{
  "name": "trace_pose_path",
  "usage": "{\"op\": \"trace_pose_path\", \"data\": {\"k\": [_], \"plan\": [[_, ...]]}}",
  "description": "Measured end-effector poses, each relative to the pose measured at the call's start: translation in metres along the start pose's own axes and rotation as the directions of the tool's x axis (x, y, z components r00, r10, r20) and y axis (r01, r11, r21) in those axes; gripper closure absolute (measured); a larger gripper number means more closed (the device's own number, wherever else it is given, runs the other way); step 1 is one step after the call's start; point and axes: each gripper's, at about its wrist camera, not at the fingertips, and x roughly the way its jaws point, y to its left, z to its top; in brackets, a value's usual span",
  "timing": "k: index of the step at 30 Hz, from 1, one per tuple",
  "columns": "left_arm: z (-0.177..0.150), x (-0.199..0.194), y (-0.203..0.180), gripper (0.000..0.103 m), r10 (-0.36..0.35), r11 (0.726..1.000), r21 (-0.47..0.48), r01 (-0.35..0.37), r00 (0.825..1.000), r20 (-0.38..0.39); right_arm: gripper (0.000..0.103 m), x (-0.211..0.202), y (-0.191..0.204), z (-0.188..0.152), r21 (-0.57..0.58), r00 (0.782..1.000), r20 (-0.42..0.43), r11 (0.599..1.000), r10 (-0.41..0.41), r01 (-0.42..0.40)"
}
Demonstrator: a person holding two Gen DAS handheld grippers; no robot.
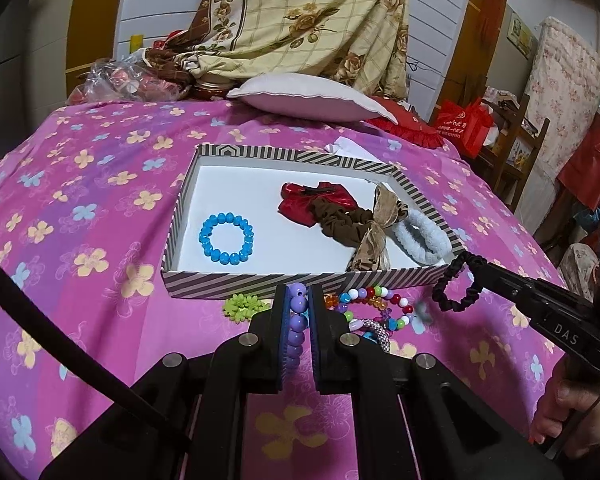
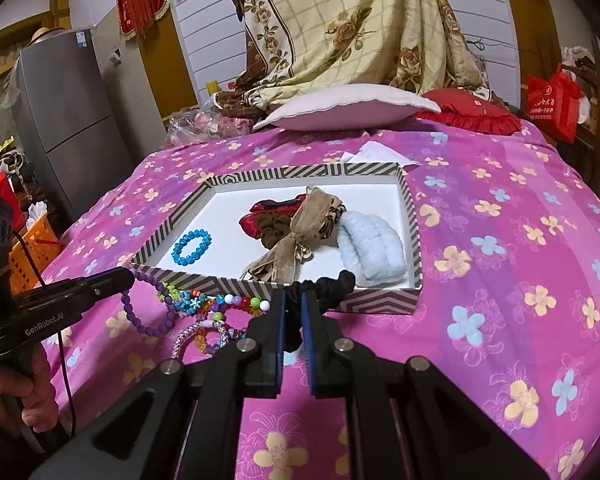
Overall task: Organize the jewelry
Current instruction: 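Lower the purple bracelet into the box with the left tool while the right tool carries the black scrunchie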
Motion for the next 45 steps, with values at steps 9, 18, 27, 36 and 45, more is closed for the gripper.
{"op": "trace_pose_path", "data": {"k": [9, 18, 27, 36, 45], "plan": [[-0.003, 0.004, -0.005, 0.103, 0.022, 0.999, 0.03, -0.021, 1.0, -0.012, 0.095, -0.009, 0.004, 0.006, -0.004, 0.999, 0.042, 1.0, 0.005, -0.005], [-0.002, 0.002, -0.007, 0.103, 0.029, 0.999, 0.037, -0.028, 0.999, -0.018, 0.095, -0.013, 0.006, 0.008, -0.011, 0.999, 0.048, 1.0, 0.009, -0.008], [0.002, -0.01, -0.013, 0.103, 0.036, 0.998, 0.052, -0.036, 0.999, 0.001, 0.095, -0.025, 0.012, 0.014, -0.021, 0.998, 0.064, 1.0, 0.008, -0.006], [0.027, -0.034, -0.017, 0.103, -0.015, 0.999, 0.035, 0.013, 0.999, 0.032, 0.095, -0.028, 0.013, 0.017, -0.003, 0.998, 0.055, 1.0, -0.004, 0.004], [0.085, -0.015, -0.023, 0.103, -0.09, 0.996, -0.01, 0.091, 0.995, 0.043, 0.095, -0.02, 0.012, 0.021, 0.015, 0.999, 0.046, 1.0, -0.013, 0.012]]}}
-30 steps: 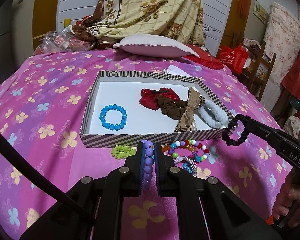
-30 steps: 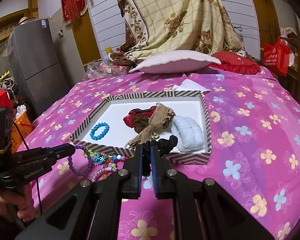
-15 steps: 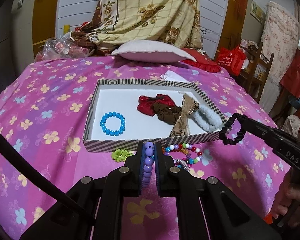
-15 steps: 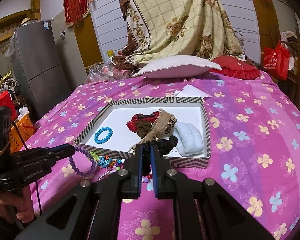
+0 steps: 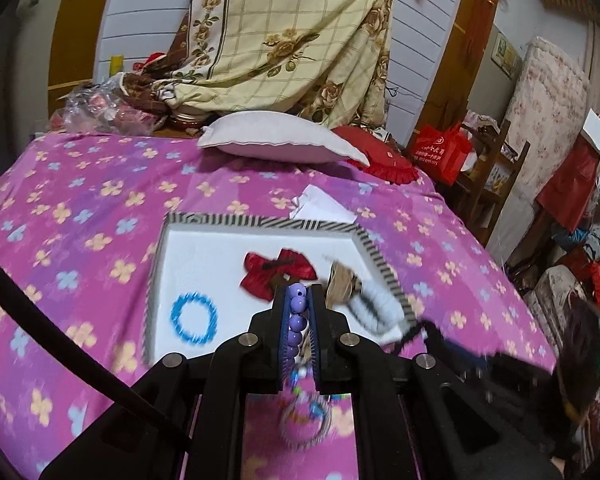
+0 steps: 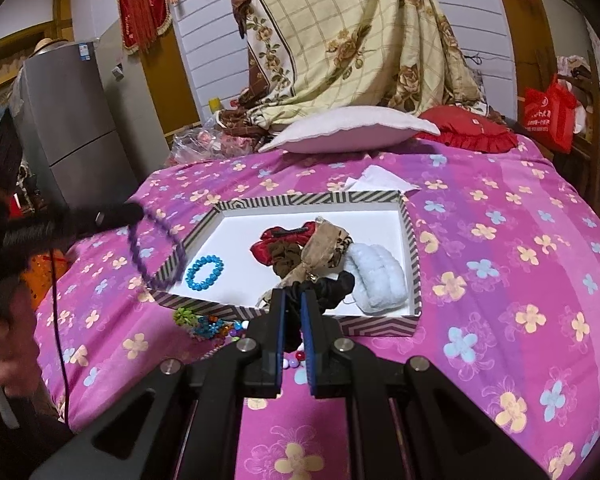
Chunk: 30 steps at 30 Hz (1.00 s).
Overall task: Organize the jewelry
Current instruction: 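Lower the purple bracelet into the box with the left tool while the right tool carries the black scrunchie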
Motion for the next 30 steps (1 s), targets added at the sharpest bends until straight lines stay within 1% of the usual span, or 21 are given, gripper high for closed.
{"op": "trace_pose_path", "data": {"k": [3, 7, 9, 10, 11, 12, 13, 14, 16, 18, 20, 21, 22, 25, 27, 28, 30], "plan": [[0.006, 0.028, 0.005, 0.103, -0.033, 0.998, -0.049, 0.031, 0.999, -0.032, 0.095, 0.0, -0.001, 0.0, 0.004, 1.0, 0.001, 1.0, 0.002, -0.002], [-0.004, 0.077, 0.011, 0.103, -0.076, 0.992, -0.113, 0.063, 0.991, -0.113, 0.095, 0.002, 0.002, 0.001, -0.004, 1.0, -0.004, 1.0, 0.009, -0.009], [-0.01, 0.092, 0.012, 0.103, -0.07, 0.992, -0.114, 0.055, 0.988, -0.136, 0.095, 0.004, 0.004, 0.002, -0.009, 1.0, -0.006, 1.0, 0.012, -0.012], [-0.014, 0.102, 0.015, 0.103, -0.084, 0.988, -0.142, 0.061, 0.983, -0.165, 0.095, 0.005, 0.004, 0.003, -0.011, 1.0, -0.007, 1.0, 0.012, -0.012], [-0.017, 0.106, 0.017, 0.103, -0.087, 0.987, -0.151, 0.061, 0.981, -0.175, 0.095, 0.006, 0.004, 0.003, -0.011, 1.0, -0.009, 1.0, 0.012, -0.012], [-0.019, 0.109, 0.018, 0.103, -0.072, 0.988, -0.146, 0.046, 0.981, -0.179, 0.095, 0.008, 0.004, 0.003, -0.011, 1.0, -0.013, 1.0, 0.011, -0.012], [-0.023, 0.111, 0.022, 0.103, -0.034, 0.991, -0.133, 0.01, 0.983, -0.182, 0.095, 0.008, 0.004, 0.003, -0.011, 1.0, -0.014, 1.0, 0.009, -0.009], [-0.025, 0.113, 0.026, 0.103, -0.026, 0.99, -0.139, -0.001, 0.982, -0.188, 0.095, 0.009, 0.004, 0.003, -0.01, 1.0, -0.015, 1.0, 0.006, -0.006], [-0.029, 0.117, 0.037, 0.103, -0.02, 0.988, -0.157, -0.013, 0.977, -0.212, 0.095, 0.011, 0.004, 0.004, -0.006, 1.0, -0.015, 1.0, 0.002, -0.002], [-0.035, 0.121, 0.045, 0.103, -0.004, 0.988, -0.152, -0.03, 0.975, -0.222, 0.095, 0.012, 0.004, 0.005, -0.005, 1.0, -0.011, 1.0, -0.003, 0.003], [-0.039, 0.127, 0.052, 0.103, 0.0, 0.985, -0.167, -0.047, 0.963, -0.27, 0.095, 0.013, 0.005, 0.009, -0.002, 1.0, 0.002, 1.0, -0.002, 0.002], [-0.04, 0.128, 0.055, 0.103, -0.017, 0.983, -0.182, -0.035, 0.96, -0.279, 0.095, 0.015, 0.006, 0.012, -0.005, 1.0, 0.011, 1.0, -0.004, 0.004], [-0.041, 0.126, 0.057, 0.103, -0.028, 0.982, -0.187, -0.024, 0.963, -0.268, 0.095, 0.017, 0.006, 0.017, -0.008, 1.0, 0.022, 1.0, -0.008, 0.008], [-0.044, 0.122, 0.055, 0.103, 0.02, 0.987, -0.15, -0.059, 0.968, -0.251, 0.095, 0.029, -0.001, 0.035, 0.017, 0.998, 0.058, 1.0, -0.011, 0.01], [-0.044, 0.121, 0.051, 0.103, 0.042, 0.988, -0.134, -0.079, 0.965, -0.26, 0.095, 0.037, -0.007, 0.048, 0.047, 0.997, 0.081, 0.999, 0.003, -0.007], [-0.043, 0.121, 0.051, 0.103, 0.041, 0.988, -0.135, -0.079, 0.964, -0.262, 0.095, 0.044, -0.01, 0.057, 0.054, 0.996, 0.093, 0.999, -0.004, -0.001], [-0.041, 0.118, 0.05, 0.103, 0.021, 0.986, -0.153, -0.062, 0.967, -0.254, 0.095, 0.061, -0.014, 0.07, 0.062, 0.996, 0.088, 0.998, -0.026, 0.021]]}}
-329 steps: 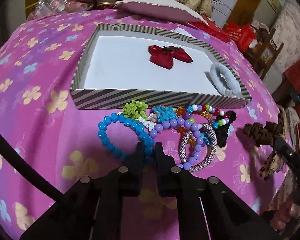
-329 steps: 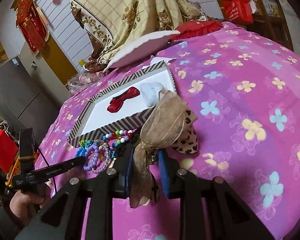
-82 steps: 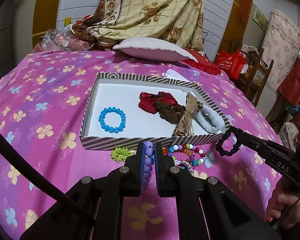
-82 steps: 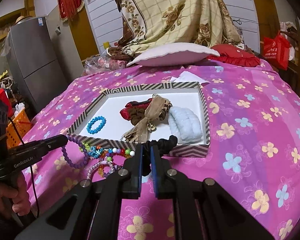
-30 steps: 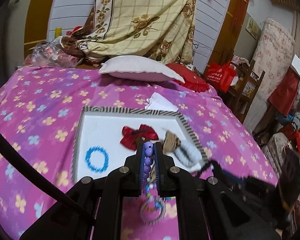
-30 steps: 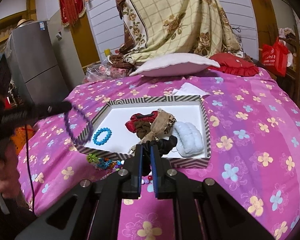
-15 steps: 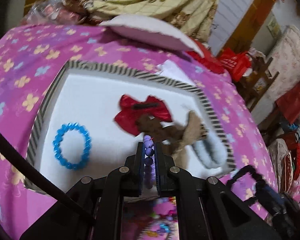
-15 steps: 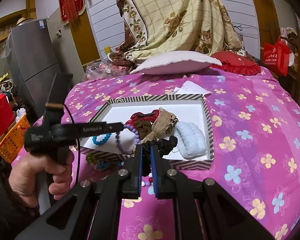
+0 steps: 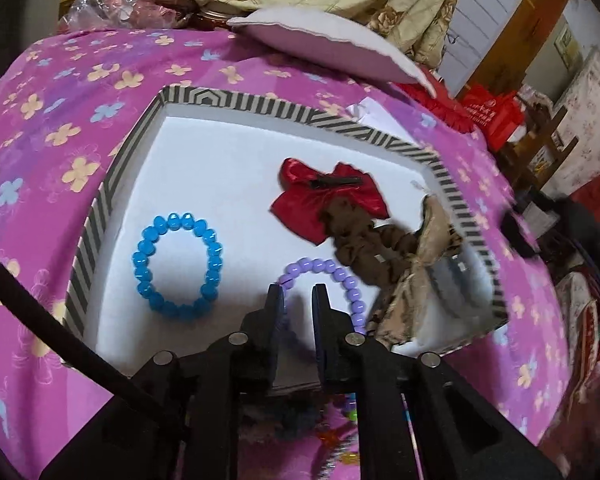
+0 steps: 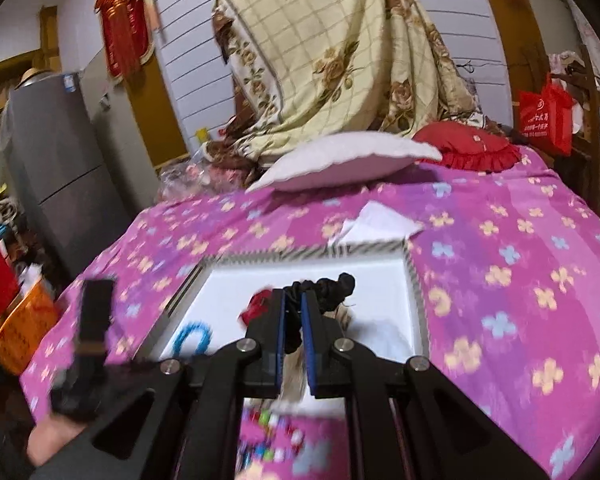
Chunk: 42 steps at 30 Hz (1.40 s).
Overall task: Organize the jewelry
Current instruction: 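Lower the purple bracelet into the box with the left tool while the right tool carries the black scrunchie, then drop the black scrunchie into the box with the right tool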
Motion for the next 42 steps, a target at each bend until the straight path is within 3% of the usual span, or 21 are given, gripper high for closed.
{"op": "trace_pose_path", "data": {"k": [5, 10, 12, 16, 20, 24, 25, 26, 28, 36, 39, 42], "plan": [[0.006, -0.008, 0.005, 0.103, 0.0, 0.999, -0.038, 0.0, 1.0, 0.007, 0.095, 0.078, -0.032, 0.028, 0.06, 0.991, -0.113, 0.995, -0.072, 0.079], [0.011, -0.008, 0.005, 0.103, -0.015, 0.999, -0.044, 0.015, 1.0, 0.009, 0.095, 0.135, -0.063, 0.035, 0.153, 0.974, -0.223, 0.985, -0.047, 0.082], [0.011, -0.008, 0.005, 0.103, -0.023, 0.999, -0.047, 0.023, 1.0, 0.009, 0.095, 0.15, -0.064, 0.032, 0.14, 0.962, -0.269, 0.986, -0.049, 0.089], [0.01, -0.009, 0.005, 0.103, -0.016, 0.999, -0.047, 0.016, 1.0, 0.006, 0.095, 0.169, -0.07, 0.022, 0.111, 0.93, -0.349, 0.98, -0.117, 0.165], [0.01, -0.007, 0.006, 0.101, -0.013, 0.999, -0.051, 0.013, 1.0, 0.003, 0.093, 0.166, -0.075, 0.019, 0.09, 0.915, -0.367, 0.973, -0.166, 0.213], [0.008, -0.001, 0.006, 0.101, -0.006, 0.999, -0.045, 0.005, 1.0, -0.018, 0.091, 0.165, -0.081, 0.012, 0.103, 0.902, -0.405, 0.973, -0.149, 0.207], [0.007, 0.0, 0.006, 0.101, -0.007, 0.999, -0.044, 0.006, 1.0, -0.022, 0.083, 0.164, -0.081, 0.01, 0.1, 0.898, -0.413, 0.973, -0.149, 0.208], [0.007, 0.003, 0.005, 0.101, -0.008, 0.999, -0.041, 0.006, 0.999, -0.031, 0.069, 0.163, -0.081, 0.009, 0.1, 0.896, -0.419, 0.973, -0.15, 0.21], [0.006, 0.006, 0.005, 0.101, -0.003, 0.999, -0.035, 0.001, 0.999, -0.04, 0.057, 0.154, -0.083, 0.009, 0.117, 0.906, -0.4, 0.972, -0.141, 0.204], [0.005, 0.018, -0.004, 0.098, 0.006, 0.999, 0.035, -0.004, 0.999, -0.053, 0.055, 0.084, -0.07, 0.009, 0.168, 0.955, -0.272, 0.971, -0.118, 0.168], [0.006, 0.007, -0.006, 0.098, -0.023, 0.998, 0.062, 0.024, 1.0, -0.006, 0.053, 0.039, -0.044, -0.006, 0.123, 0.975, -0.19, 0.983, -0.113, 0.137], [0.006, -0.01, -0.001, 0.097, -0.042, 0.997, 0.062, 0.039, 0.998, 0.046, 0.042, -0.006, -0.019, -0.031, 0.078, 0.989, -0.112, 0.991, -0.097, 0.106]]}}
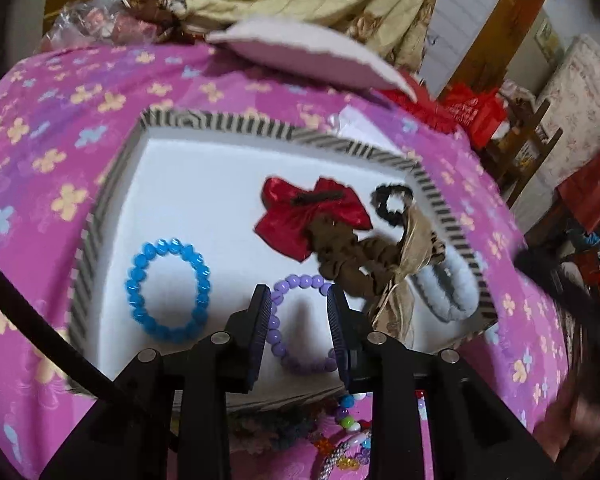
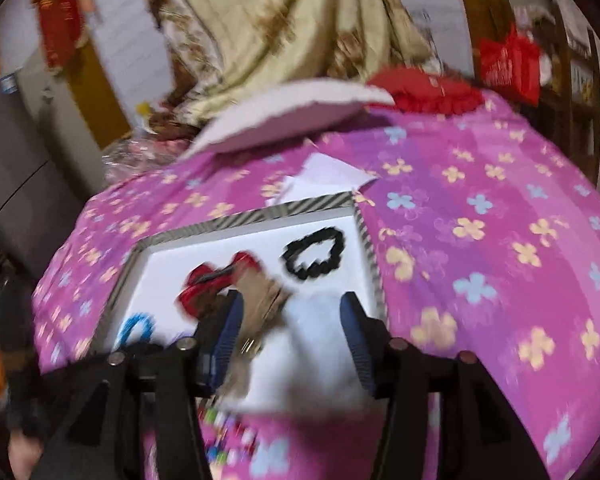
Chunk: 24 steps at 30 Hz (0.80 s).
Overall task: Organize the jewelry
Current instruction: 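Drop the black scrunchie into the box with the right tool, then grasp the turquoise bead bracelet with the left tool while the right tool grasps the silver rope bracelet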
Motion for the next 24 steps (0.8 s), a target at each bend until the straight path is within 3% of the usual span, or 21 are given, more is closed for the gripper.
{"op": "trace_pose_path", "data": {"k": [3, 6, 9, 13, 17, 18, 20, 21, 24], "plan": [[-0.003, -0.019, 0.009, 0.097, -0.017, 1.0, -0.021, 0.018, 0.999, 0.044, 0.036, -0.03, 0.009, -0.035, -0.049, 0.999, 0.04, 0.999, 0.024, -0.022], [-0.012, -0.046, 0.026, 0.092, -0.051, 0.997, -0.054, 0.056, 0.995, 0.083, 0.036, -0.027, 0.006, -0.054, -0.074, 0.999, -0.04, 0.997, 0.026, -0.029], [-0.027, -0.065, 0.041, 0.09, -0.031, 0.995, -0.093, 0.04, 0.995, 0.098, 0.036, -0.014, 0.001, -0.063, -0.095, 0.99, -0.136, 0.995, 0.023, -0.036], [-0.054, -0.076, 0.053, 0.09, 0.026, 0.991, -0.13, -0.019, 0.998, 0.049, 0.036, 0.002, -0.004, -0.077, -0.121, 0.973, -0.23, 0.992, 0.002, -0.031], [-0.066, -0.058, 0.038, 0.09, 0.079, 0.996, -0.045, -0.082, 0.996, -0.046, 0.037, 0.003, 0.008, -0.085, -0.134, 0.968, -0.241, 0.986, 0.069, -0.103], [-0.066, -0.052, 0.035, 0.09, 0.096, 0.994, -0.038, -0.098, 0.994, -0.056, 0.039, 0.002, 0.016, -0.086, -0.14, 0.964, -0.238, 0.978, 0.117, -0.153], [-0.068, -0.047, 0.036, 0.09, 0.112, 0.992, -0.045, -0.115, 0.991, -0.069, 0.054, 0.0, 0.031, -0.087, -0.159, 0.952, -0.235, 0.958, 0.198, -0.238], [-0.069, -0.045, 0.037, 0.09, 0.117, 0.991, -0.05, -0.121, 0.99, -0.076, 0.057, 0.002, 0.039, -0.089, -0.173, 0.942, -0.251, 0.948, 0.222, -0.269], [-0.071, -0.044, 0.039, 0.09, 0.122, 0.991, -0.051, -0.127, 0.989, -0.089, 0.066, 0.017, 0.055, -0.1, -0.211, 0.931, -0.312, 0.941, 0.192, -0.264]]}}
